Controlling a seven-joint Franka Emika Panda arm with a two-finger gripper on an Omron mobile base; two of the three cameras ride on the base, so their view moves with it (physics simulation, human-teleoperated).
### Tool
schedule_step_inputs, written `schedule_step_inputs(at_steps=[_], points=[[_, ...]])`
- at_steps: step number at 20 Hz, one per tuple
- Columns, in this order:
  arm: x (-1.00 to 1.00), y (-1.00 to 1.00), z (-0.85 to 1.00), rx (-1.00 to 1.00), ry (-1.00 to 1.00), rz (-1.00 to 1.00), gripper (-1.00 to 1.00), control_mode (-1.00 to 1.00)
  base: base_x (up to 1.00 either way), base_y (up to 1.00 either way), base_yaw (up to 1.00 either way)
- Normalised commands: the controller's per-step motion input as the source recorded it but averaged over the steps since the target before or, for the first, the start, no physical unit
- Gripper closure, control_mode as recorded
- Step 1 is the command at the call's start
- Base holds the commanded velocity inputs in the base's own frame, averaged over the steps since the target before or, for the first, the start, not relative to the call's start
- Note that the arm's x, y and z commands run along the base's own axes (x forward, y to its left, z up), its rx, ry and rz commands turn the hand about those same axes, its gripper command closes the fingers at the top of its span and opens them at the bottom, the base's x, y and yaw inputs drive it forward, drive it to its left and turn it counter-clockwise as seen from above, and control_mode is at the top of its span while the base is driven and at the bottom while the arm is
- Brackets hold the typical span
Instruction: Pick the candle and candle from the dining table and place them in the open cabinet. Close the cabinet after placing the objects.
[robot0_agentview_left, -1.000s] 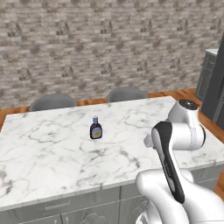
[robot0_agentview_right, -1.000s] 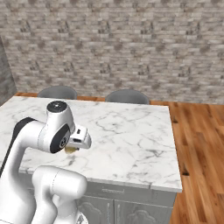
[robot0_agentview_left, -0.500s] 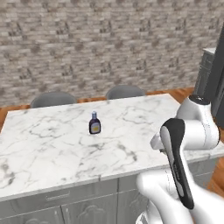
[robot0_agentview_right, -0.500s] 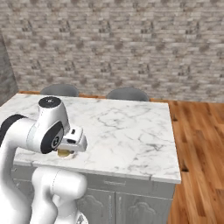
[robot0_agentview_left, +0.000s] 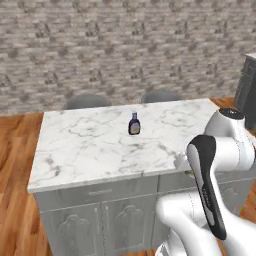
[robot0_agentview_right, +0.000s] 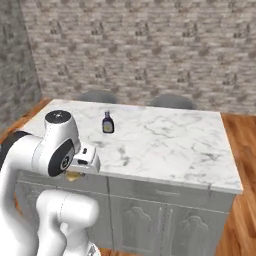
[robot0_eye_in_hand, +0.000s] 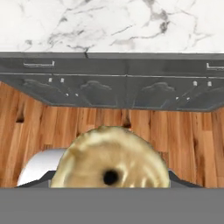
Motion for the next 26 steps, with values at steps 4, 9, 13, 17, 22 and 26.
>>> schedule_step_inputs(at_steps=[4, 9, 13, 17, 22, 26], points=[[0.0, 0.0, 0.0, 0.0, 0.0, 0.0, 1.0, 1.0, -0.29, 0.96, 0.34], [0.0, 0.0, 0.0, 0.0, 0.0, 0.0, 1.0, 1.0, -0.51, 0.73, 0.41], [0.0, 0.0, 0.0, 0.0, 0.0, 0.0, 1.0, 1.0, -0.52, 0.68, 0.45], [0.0, 0.0, 0.0, 0.0, 0.0, 0.0, 1.0, 1.0, -0.49, 0.63, 0.46], [0.0, 0.0, 0.0, 0.0, 0.0, 0.0, 1.0, 1.0, -0.34, 0.63, 0.43], [0.0, 0.0, 0.0, 0.0, 0.0, 0.0, 1.0, 1.0, -0.57, 0.34, 0.42]])
